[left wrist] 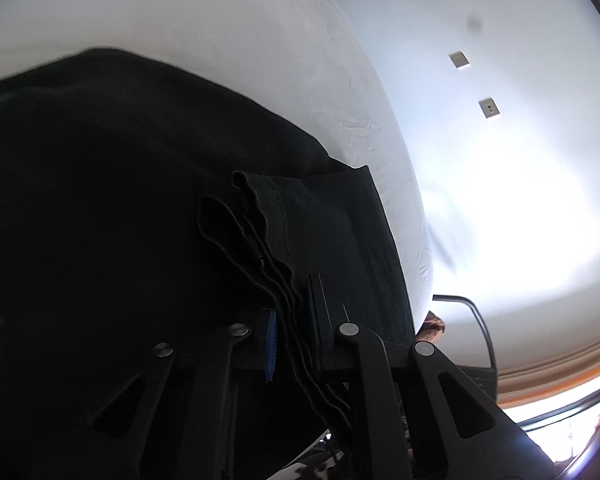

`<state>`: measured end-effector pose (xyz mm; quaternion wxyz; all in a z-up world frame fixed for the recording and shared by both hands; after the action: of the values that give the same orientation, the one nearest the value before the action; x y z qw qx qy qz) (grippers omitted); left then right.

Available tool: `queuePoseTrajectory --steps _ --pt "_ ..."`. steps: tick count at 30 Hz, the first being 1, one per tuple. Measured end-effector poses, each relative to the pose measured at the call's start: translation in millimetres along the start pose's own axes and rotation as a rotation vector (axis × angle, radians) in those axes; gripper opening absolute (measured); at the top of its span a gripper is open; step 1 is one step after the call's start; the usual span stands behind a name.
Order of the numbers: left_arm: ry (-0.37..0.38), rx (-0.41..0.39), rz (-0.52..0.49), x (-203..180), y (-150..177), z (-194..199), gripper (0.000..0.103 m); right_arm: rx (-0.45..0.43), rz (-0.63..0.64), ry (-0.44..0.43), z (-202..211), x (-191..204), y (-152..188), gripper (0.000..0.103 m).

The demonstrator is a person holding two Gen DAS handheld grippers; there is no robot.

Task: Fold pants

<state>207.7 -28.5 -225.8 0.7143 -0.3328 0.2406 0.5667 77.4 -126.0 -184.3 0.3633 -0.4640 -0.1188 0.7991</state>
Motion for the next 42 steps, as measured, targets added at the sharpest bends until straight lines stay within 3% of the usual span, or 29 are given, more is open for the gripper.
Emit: queuePoseTrajectory --steps 10,19,28,35,42 --pt "-0.065 0.003 -0.090 26 0 55 0.011 -0.101 0.060 -0.094 -2 8 -19 0.009" --pt "-0.135 -0.032 -0.035 85 -5 103 0.011 -0.154 0.116 -0.209 -9 32 -37 0.009" --pt "-0.132 -0.046 -0.006 126 10 120 0.011 -0.105 0.096 -0.285 -43 16 -41 0.009" --pt "-0.142 -0.061 -0.007 121 4 114 0.008 -0.099 0.113 -0.298 -57 13 -45 0.008" --pt "-0.154 -0.075 -0.003 111 9 110 0.008 -0.114 0.120 -0.294 -39 30 -51 0.009"
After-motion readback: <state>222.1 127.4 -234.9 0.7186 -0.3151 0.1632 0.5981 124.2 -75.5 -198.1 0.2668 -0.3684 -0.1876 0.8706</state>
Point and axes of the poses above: each gripper's, at about its wrist camera, not at the fingertips, and z roughly against the way its jaws point, x to its left, y to its underside, the point moved 6 cm from there along -z, roughly the way its jaws point, and after that the axes turned 5 degrees about x, right-handed, at the moved point
